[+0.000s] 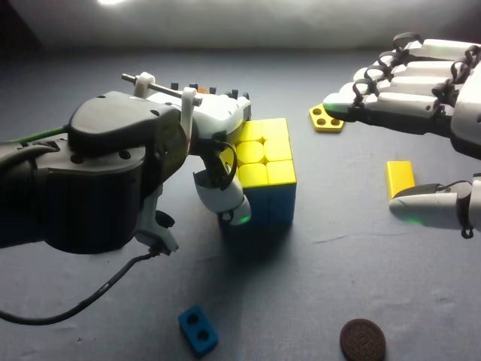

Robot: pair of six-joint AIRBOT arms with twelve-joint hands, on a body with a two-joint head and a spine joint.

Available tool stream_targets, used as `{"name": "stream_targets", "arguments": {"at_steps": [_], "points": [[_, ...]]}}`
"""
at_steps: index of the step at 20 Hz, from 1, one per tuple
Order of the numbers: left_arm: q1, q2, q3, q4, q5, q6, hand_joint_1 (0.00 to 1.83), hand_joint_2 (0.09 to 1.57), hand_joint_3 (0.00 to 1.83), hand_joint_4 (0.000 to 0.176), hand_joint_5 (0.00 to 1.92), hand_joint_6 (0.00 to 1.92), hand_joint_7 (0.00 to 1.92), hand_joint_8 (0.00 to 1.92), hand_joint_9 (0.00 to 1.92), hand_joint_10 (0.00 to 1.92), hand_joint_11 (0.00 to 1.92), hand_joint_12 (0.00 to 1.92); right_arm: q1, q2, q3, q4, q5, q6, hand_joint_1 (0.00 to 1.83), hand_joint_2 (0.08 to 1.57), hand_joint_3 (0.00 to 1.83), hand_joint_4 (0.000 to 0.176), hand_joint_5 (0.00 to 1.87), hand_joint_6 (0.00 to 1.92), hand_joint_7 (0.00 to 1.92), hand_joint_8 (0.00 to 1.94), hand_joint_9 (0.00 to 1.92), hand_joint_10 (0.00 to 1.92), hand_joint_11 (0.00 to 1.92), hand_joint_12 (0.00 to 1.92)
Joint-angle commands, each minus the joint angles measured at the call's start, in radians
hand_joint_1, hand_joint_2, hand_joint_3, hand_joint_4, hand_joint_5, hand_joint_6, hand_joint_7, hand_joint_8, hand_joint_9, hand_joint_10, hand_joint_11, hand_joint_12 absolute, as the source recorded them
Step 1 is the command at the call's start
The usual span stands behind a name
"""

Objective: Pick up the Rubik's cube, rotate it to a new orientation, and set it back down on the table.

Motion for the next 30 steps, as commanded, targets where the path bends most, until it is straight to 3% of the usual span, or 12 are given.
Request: {"name": "stream_targets", "arguments": {"at_steps": [1, 4, 9, 10, 11, 16, 18, 19, 21, 25, 27, 30], "points": [[-0.028, 0.016, -0.005, 0.050, 0.000, 0.006, 1.04, 1.33, 0.00, 0.000, 0.59, 1.59, 0.23, 1.91, 0.26, 1.90, 0.28, 1.92, 0.005, 0.005, -0.003, 0.029, 0.112, -0.010, 0.16, 1.28, 0.00, 0.000, 0.08, 0.01, 0.16, 0.00, 0.19, 0.02, 0.00, 0.45], [-0.073, 0.042, -0.008, -0.034, 0.055, 0.103, 1.03, 1.39, 0.01, 0.000, 0.51, 1.65, 0.43, 1.88, 0.27, 1.92, 0.30, 1.92, -0.003, 0.016, -0.003, 0.103, 0.112, -0.042, 0.18, 1.27, 0.00, 0.000, 0.09, 0.01, 0.18, 0.01, 0.20, 0.02, 0.00, 0.50], [-0.148, 0.082, -0.029, -0.161, 0.110, 0.207, 1.24, 1.17, 0.00, 0.000, 0.27, 1.68, 0.21, 1.88, 0.27, 1.86, 0.30, 1.92, -0.024, 0.039, -0.003, 0.127, 0.177, -0.071, 0.16, 1.26, 0.00, 0.000, 0.10, 0.01, 0.18, 0.00, 0.20, 0.02, 0.00, 0.49], [-0.164, 0.091, -0.038, -0.201, 0.116, 0.247, 1.06, 1.31, 0.00, 0.000, 0.49, 1.65, 0.18, 1.91, 0.24, 1.91, 0.28, 1.92, -0.024, 0.045, -0.003, 0.127, 0.200, -0.074, 0.17, 1.26, 0.00, 0.000, 0.09, 0.00, 0.17, 0.00, 0.19, 0.01, 0.00, 0.48], [-0.179, 0.102, -0.050, -0.233, 0.119, 0.272, 1.18, 1.21, 0.00, 0.000, 0.28, 1.69, 0.17, 1.91, 0.23, 1.91, 0.27, 1.92, -0.023, 0.049, -0.003, 0.127, 0.216, -0.074, 0.17, 1.26, 0.00, 0.000, 0.10, 0.01, 0.18, 0.00, 0.19, 0.01, 0.00, 0.48], [-0.234, 0.123, -0.085, -0.328, 0.118, 0.337, 1.19, 1.16, 0.00, 0.000, 0.20, 1.72, 0.13, 1.92, 0.21, 1.92, 0.28, 1.92, -0.012, 0.045, -0.003, 0.127, 0.188, -0.075, 0.09, 1.27, 0.00, 0.000, 0.09, 0.00, 0.28, 0.02, 0.31, 0.06, 0.00, 0.93], [-0.247, 0.132, -0.097, -0.333, 0.110, 0.341, 1.22, 1.16, 0.00, 0.000, 0.23, 1.66, 0.17, 1.90, 0.22, 1.89, 0.26, 1.92, 0.001, 0.036, -0.003, 0.127, 0.151, -0.071, 0.10, 1.27, 0.00, 0.000, 0.15, 0.02, 0.53, 0.12, 0.55, 0.26, 0.00, 1.54], [-0.257, 0.140, -0.107, -0.333, 0.101, 0.345, 1.24, 1.16, 0.00, 0.000, 0.22, 1.72, 0.18, 1.89, 0.23, 1.90, 0.28, 1.92, 0.012, 0.031, -0.003, 0.127, 0.113, -0.065, 0.12, 1.26, 0.00, 0.000, 0.16, 0.01, 0.58, 0.27, 0.41, 0.84, 0.00, 1.67], [-0.269, 0.146, -0.114, -0.334, 0.092, 0.360, 1.22, 1.17, 0.00, 0.000, 0.19, 1.73, 0.14, 1.90, 0.22, 1.92, 0.29, 1.92, 0.017, 0.027, -0.003, 0.126, 0.105, -0.062, 0.16, 1.24, 0.00, 0.000, 0.18, 0.01, 0.46, 0.80, 0.34, 1.27, 0.05, 1.75], [-0.287, 0.150, -0.118, -0.353, 0.085, 0.386, 1.24, 1.15, 0.00, 0.000, 0.23, 1.67, 0.17, 1.88, 0.23, 1.90, 0.31, 1.92, 0.026, 0.014, -0.003, 0.095, 0.098, -0.054, 0.21, 1.24, 0.00, 0.000, 0.17, 0.00, 0.40, 1.00, 0.38, 1.37, 0.06, 1.79], [-0.295, 0.150, -0.121, -0.348, 0.078, 0.387, 1.04, 1.38, 0.02, 0.000, 0.51, 1.61, 0.40, 1.91, 0.24, 1.92, 0.32, 1.92, 0.029, 0.005, -0.005, 0.090, 0.097, -0.054, 0.19, 1.25, 0.00, 0.000, 0.17, 0.00, 0.38, 1.01, 0.37, 1.37, 0.04, 1.78], [-0.312, 0.150, -0.133, -0.341, 0.053, 0.394, 1.02, 1.34, 0.00, 0.000, 0.56, 1.62, 0.16, 1.92, 0.24, 1.92, 0.32, 1.92, 0.058, -0.017, -0.004, 0.090, 0.096, -0.059, 0.19, 1.25, 0.00, 0.000, 0.15, 0.00, 0.38, 1.02, 0.36, 1.38, 0.09, 1.76]]}}
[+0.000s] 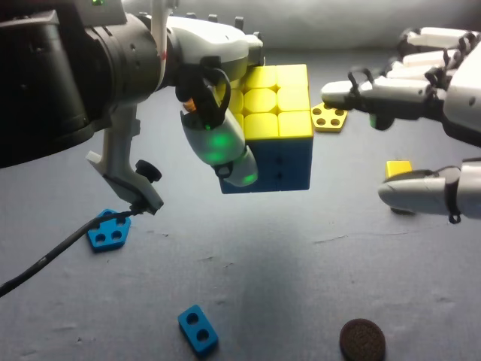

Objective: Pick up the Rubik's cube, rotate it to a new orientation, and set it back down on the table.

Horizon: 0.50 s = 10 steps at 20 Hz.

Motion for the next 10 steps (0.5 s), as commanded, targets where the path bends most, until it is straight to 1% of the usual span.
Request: {"name": "stream_targets", "arguments": {"at_steps": [1, 2, 4, 5, 6, 7, 8, 9, 10], "points": [[-0.026, 0.008, -0.005, 0.057, 0.027, -0.004, 1.00, 1.36, 0.01, 0.000, 0.53, 1.67, 0.15, 1.89, 0.23, 1.91, 0.30, 1.92, 0.017, -0.002, -0.002, 0.013, 0.116, -0.001, 0.21, 1.25, 0.00, 0.000, 0.13, 0.00, 0.37, 1.01, 0.36, 1.39, 0.08, 1.77], [-0.031, 0.008, -0.007, 0.060, 0.019, -0.004, 0.99, 1.42, 0.01, 0.000, 0.45, 1.74, 0.40, 1.89, 0.26, 1.88, 0.31, 1.92, 0.025, -0.009, -0.002, 0.013, 0.115, -0.002, 0.21, 1.25, 0.00, 0.000, 0.13, 0.00, 0.37, 1.01, 0.36, 1.39, 0.09, 1.77], [-0.031, 0.008, -0.008, 0.061, 0.023, -0.004, 1.01, 1.43, 0.00, 0.003, 0.45, 1.72, 0.47, 1.87, 0.28, 1.83, 0.30, 1.92, 0.035, -0.020, -0.002, 0.014, 0.115, -0.003, 0.20, 1.25, 0.00, 0.000, 0.12, 0.00, 0.38, 1.04, 0.34, 1.46, 0.07, 1.82], [-0.031, 0.008, -0.007, 0.062, 0.025, -0.004, 1.02, 1.42, 0.00, 0.008, 0.47, 1.70, 0.48, 1.85, 0.29, 1.84, 0.30, 1.92, 0.040, -0.035, -0.002, 0.029, 0.082, -0.012, 0.20, 1.25, 0.00, 0.000, 0.14, 0.01, 0.38, 1.05, 0.33, 1.48, 0.05, 1.85], [-0.032, 0.008, -0.006, 0.062, 0.025, -0.004, 1.02, 1.37, 0.00, 0.000, 0.54, 1.65, 0.25, 1.88, 0.27, 1.90, 0.31, 1.92, 0.040, -0.037, -0.002, 0.030, 0.074, -0.013, 0.22, 1.25, 0.00, 0.000, 0.16, 0.01, 0.38, 1.03, 0.34, 1.43, 0.05, 1.81], [-0.032, 0.008, -0.006, 0.062, 0.024, -0.004, 1.02, 1.37, 0.00, 0.000, 0.54, 1.65, 0.25, 1.88, 0.27, 1.90, 0.31, 1.92, 0.040, -0.040, -0.002, 0.030, 0.065, -0.013, 0.22, 1.25, 0.00, 0.000, 0.16, 0.01, 0.38, 1.03, 0.34, 1.43, 0.05, 1.81], [-0.033, 0.008, -0.006, 0.064, 0.024, -0.004, 1.02, 1.36, 0.00, 0.000, 0.55, 1.63, 0.19, 1.90, 0.24, 1.91, 0.27, 1.92, 0.039, -0.043, -0.002, 0.030, 0.053, -0.013, 0.19, 1.26, 0.00, 0.000, 0.17, 0.02, 0.39, 1.03, 0.35, 1.42, 0.07, 1.81], [-0.033, 0.008, -0.005, 0.064, 0.024, -0.004, 1.18, 1.23, 0.00, 0.000, 0.31, 1.64, 0.17, 1.90, 0.24, 1.91, 0.27, 1.92, 0.038, -0.046, -0.002, 0.030, 0.043, -0.013, 0.17, 1.26, 0.00, 0.000, 0.17, 0.02, 0.39, 1.03, 0.34, 1.43, 0.07, 1.81], [-0.033, 0.008, -0.005, 0.064, 0.024, -0.004, 1.24, 1.19, 0.00, 0.000, 0.22, 1.66, 0.17, 1.88, 0.25, 1.88, 0.28, 1.92, 0.037, -0.049, -0.002, 0.030, 0.039, -0.015, 0.17, 1.26, 0.00, 0.000, 0.17, 0.01, 0.38, 1.01, 0.32, 1.44, 0.04, 1.82]]}}
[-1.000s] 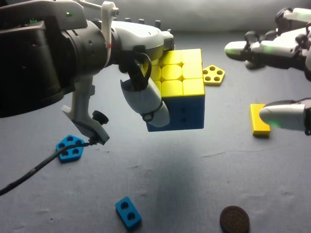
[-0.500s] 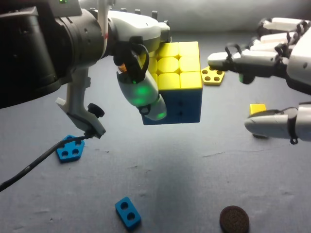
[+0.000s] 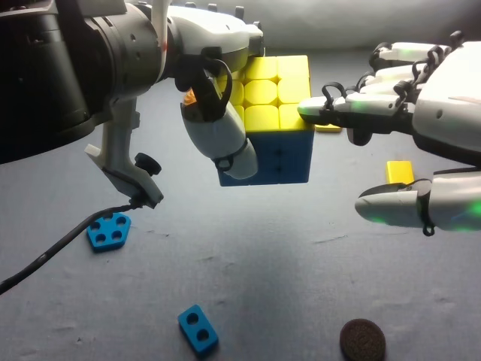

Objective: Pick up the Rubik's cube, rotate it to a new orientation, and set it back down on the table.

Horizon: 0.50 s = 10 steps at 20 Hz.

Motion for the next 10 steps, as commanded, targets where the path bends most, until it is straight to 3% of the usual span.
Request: {"name": "stream_targets", "arguments": {"at_steps": [1, 3, 4, 5, 7, 8, 9, 10], "points": [[-0.019, 0.008, -0.002, 0.058, 0.046, -0.006, 1.05, 1.33, 0.00, 0.000, 0.46, 1.67, 0.13, 1.92, 0.23, 1.92, 0.30, 1.92, 0.013, 0.002, -0.002, 0.012, 0.110, 0.000, 0.18, 1.26, 0.00, 0.000, 0.15, 0.00, 0.37, 0.99, 0.30, 1.44, 0.00, 1.82], [-0.015, 0.008, -0.002, 0.058, 0.046, -0.006, 1.02, 1.34, 0.00, 0.000, 0.56, 1.61, 0.15, 1.92, 0.24, 1.92, 0.31, 1.92, 0.007, -0.002, -0.002, 0.012, 0.108, -0.002, 0.20, 1.25, 0.00, 0.000, 0.13, 0.00, 0.37, 0.97, 0.30, 1.42, 0.02, 1.80], [-0.014, 0.008, -0.002, 0.058, 0.047, -0.006, 1.02, 1.40, 0.01, 0.000, 0.51, 1.64, 0.38, 1.92, 0.24, 1.92, 0.29, 1.92, 0.004, -0.004, -0.002, 0.012, 0.108, -0.005, 0.19, 1.25, 0.00, 0.000, 0.11, 0.00, 0.37, 0.96, 0.30, 1.41, 0.02, 1.80], [-0.012, 0.008, -0.002, 0.058, 0.048, -0.006, 1.00, 1.37, 0.00, 0.000, 0.54, 1.64, 0.20, 1.92, 0.22, 1.92, 0.27, 1.92, 0.000, -0.007, -0.002, 0.012, 0.108, -0.011, 0.19, 1.25, 0.00, 0.000, 0.12, 0.00, 0.37, 0.97, 0.31, 1.42, 0.01, 1.80], [-0.009, 0.008, -0.002, 0.058, 0.048, -0.006, 1.00, 1.36, 0.00, 0.000, 0.54, 1.65, 0.12, 1.92, 0.22, 1.92, 0.29, 1.92, -0.006, -0.011, -0.002, 0.012, 0.104, -0.014, 0.21, 1.25, 0.00, 0.000, 0.15, 0.01, 0.40, 0.97, 0.32, 1.39, 0.00, 1.80], [-0.009, 0.008, -0.001, 0.058, 0.048, -0.006, 1.16, 1.23, 0.00, 0.000, 0.30, 1.61, 0.13, 1.91, 0.22, 1.92, 0.28, 1.92, -0.007, -0.013, -0.002, 0.013, 0.097, -0.014, 0.20, 1.25, 0.00, 0.000, 0.15, 0.01, 0.40, 0.97, 0.32, 1.39, 0.00, 1.80], [-0.008, 0.008, -0.001, 0.058, 0.048, -0.006, 1.04, 1.32, 0.00, 0.000, 0.50, 1.63, 0.14, 1.92, 0.22, 1.92, 0.29, 1.92, -0.009, -0.015, -0.002, 0.013, 0.085, -0.014, 0.17, 1.25, 0.00, 0.000, 0.15, 0.01, 0.39, 0.96, 0.30, 1.38, 0.00, 1.79], [-0.007, 0.008, -0.001, 0.058, 0.048, -0.006, 1.01, 1.34, 0.00, 0.000, 0.54, 1.63, 0.15, 1.92, 0.24, 1.92, 0.32, 1.92, -0.013, -0.016, -0.002, 0.013, 0.076, -0.014, 0.16, 1.26, 0.00, 0.000, 0.15, 0.01, 0.39, 0.95, 0.29, 1.39, 0.00, 1.79]]}}
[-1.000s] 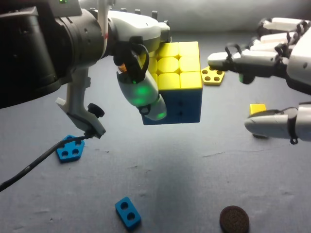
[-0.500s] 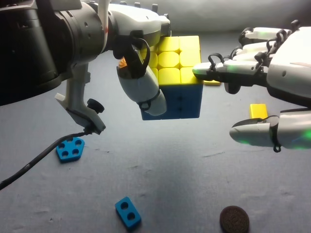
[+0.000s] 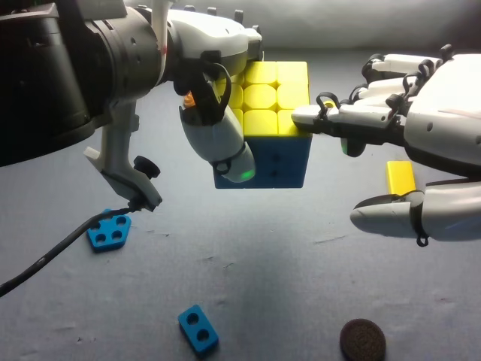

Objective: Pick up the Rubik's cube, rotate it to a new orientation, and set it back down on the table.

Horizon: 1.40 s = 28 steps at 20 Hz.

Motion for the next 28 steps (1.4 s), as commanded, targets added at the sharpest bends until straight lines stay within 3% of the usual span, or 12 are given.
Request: {"name": "stream_targets", "arguments": {"at_steps": [1, 3, 4, 5, 6, 7, 8, 10, 21, 22, 23, 28], "points": [[-0.014, 0.008, -0.001, 0.058, 0.048, -0.008, 1.12, 1.22, 0.00, 0.000, 0.28, 1.67, 0.13, 1.92, 0.22, 1.92, 0.31, 1.92, -0.003, 0.000, -0.002, 0.007, 0.087, -0.001, 0.18, 1.25, 0.00, 0.000, 0.16, 0.01, 0.39, 0.95, 0.28, 1.39, 0.00, 1.79], [-0.014, 0.008, -0.001, 0.058, 0.048, -0.008, 1.03, 1.33, 0.00, 0.000, 0.56, 1.61, 0.16, 1.92, 0.24, 1.92, 0.32, 1.92, -0.011, -0.003, -0.002, 0.007, 0.084, -0.002, 0.21, 1.25, 0.00, 0.000, 0.16, 0.01, 0.38, 0.96, 0.28, 1.39, 0.00, 1.81], [-0.015, 0.008, -0.001, 0.057, 0.048, -0.008, 1.04, 1.39, 0.01, 0.000, 0.53, 1.59, 0.39, 1.92, 0.24, 1.92, 0.32, 1.92, -0.013, -0.004, -0.002, 0.007, 0.082, -0.002, 0.20, 1.25, 0.00, 0.000, 0.15, 0.01, 0.37, 0.96, 0.28, 1.40, 0.00, 1.81], [-0.016, 0.008, -0.001, 0.057, 0.048, -0.008, 1.03, 1.35, 0.00, 0.000, 0.56, 1.61, 0.20, 1.92, 0.24, 1.92, 0.32, 1.92, -0.015, -0.006, -0.002, 0.007, 0.082, -0.002, 0.18, 1.25, 0.00, 0.000, 0.15, 0.01, 0.36, 0.96, 0.27, 1.40, 0.00, 1.80], [-0.017, 0.008, -0.001, 0.056, 0.048, -0.008, 1.18, 1.23, 0.00, 0.000, 0.30, 1.62, 0.14, 1.92, 0.23, 1.92, 0.31, 1.92, -0.015, -0.008, -0.002, 0.007, 0.082, -0.002, 0.16, 1.25, 0.00, 0.000, 0.15, 0.01, 0.36, 0.96, 0.26, 1.41, 0.00, 1.80], [-0.018, 0.008, -0.001, 0.056, 0.047, -0.008, 1.05, 1.32, 0.00, 0.000, 0.50, 1.63, 0.14, 1.92, 0.24, 1.92, 0.32, 1.92, -0.016, -0.010, -0.002, 0.007, 0.082, -0.002, 0.17, 1.26, 0.00, 0.000, 0.15, 0.00, 0.35, 0.96, 0.25, 1.42, 0.00, 1.80], [-0.019, 0.008, 0.000, 0.056, 0.047, -0.008, 1.19, 1.22, 0.00, 0.000, 0.28, 1.66, 0.14, 1.92, 0.24, 1.92, 0.32, 1.92, -0.018, -0.014, -0.002, 0.007, 0.081, -0.002, 0.17, 1.26, 0.00, 0.000, 0.16, 0.01, 0.36, 0.97, 0.26, 1.43, 0.00, 1.81], [-0.021, 0.008, 0.000, 0.056, 0.047, -0.008, 1.03, 1.41, 0.00, 0.000, 0.48, 1.66, 0.44, 1.92, 0.27, 1.92, 0.34, 1.92, -0.018, -0.022, -0.002, 0.007, 0.078, -0.002, 0.16, 1.26, 0.00, 0.000, 0.16, 0.01, 0.36, 0.97, 0.27, 1.43, 0.00, 1.80], [-0.021, 0.008, 0.000, 0.056, 0.044, -0.008, 1.02, 1.42, 0.00, 0.000, 0.49, 1.64, 0.45, 1.92, 0.28, 1.92, 0.36, 1.92, -0.018, -0.056, -0.002, 0.025, 0.007, -0.001, 0.19, 1.25, 0.00, 0.000, 0.12, 0.00, 0.36, 0.95, 0.29, 1.39, 0.00, 1.81], [-0.021, 0.008, 0.000, 0.056, 0.044, -0.008, 1.01, 1.38, 0.00, 0.000, 0.52, 1.66, 0.23, 1.92, 0.27, 1.92, 0.35, 1.92, -0.019, -0.058, -0.002, 0.026, 0.005, -0.001, 0.20, 1.25, 0.00, 0.000, 0.13, 0.01, 0.36, 0.94, 0.29, 1.40, 0.00, 1.81], [-0.021, 0.008, -0.001, 0.056, 0.044, -0.008, 1.00, 1.43, 0.00, 0.000, 0.47, 1.71, 0.39, 1.92, 0.27, 1.92, 0.34, 1.92, -0.020, -0.061, -0.002, 0.026, 0.005, -0.001, 0.21, 1.25, 0.00, 0.000, 0.13, 0.01, 0.36, 0.95, 0.29, 1.41, 0.00, 1.81], [-0.023, 0.008, 0.000, 0.056, 0.040, -0.008, 1.06, 1.40, 0.00, 0.000, 0.53, 1.57, 0.47, 1.92, 0.29, 1.92, 0.34, 1.92, -0.019, -0.066, -0.001, 0.029, 0.006, -0.002, 0.20, 1.25, 0.00, 0.000, 0.14, 0.01, 0.38, 0.96, 0.31, 1.40, 0.00, 1.81]]}}
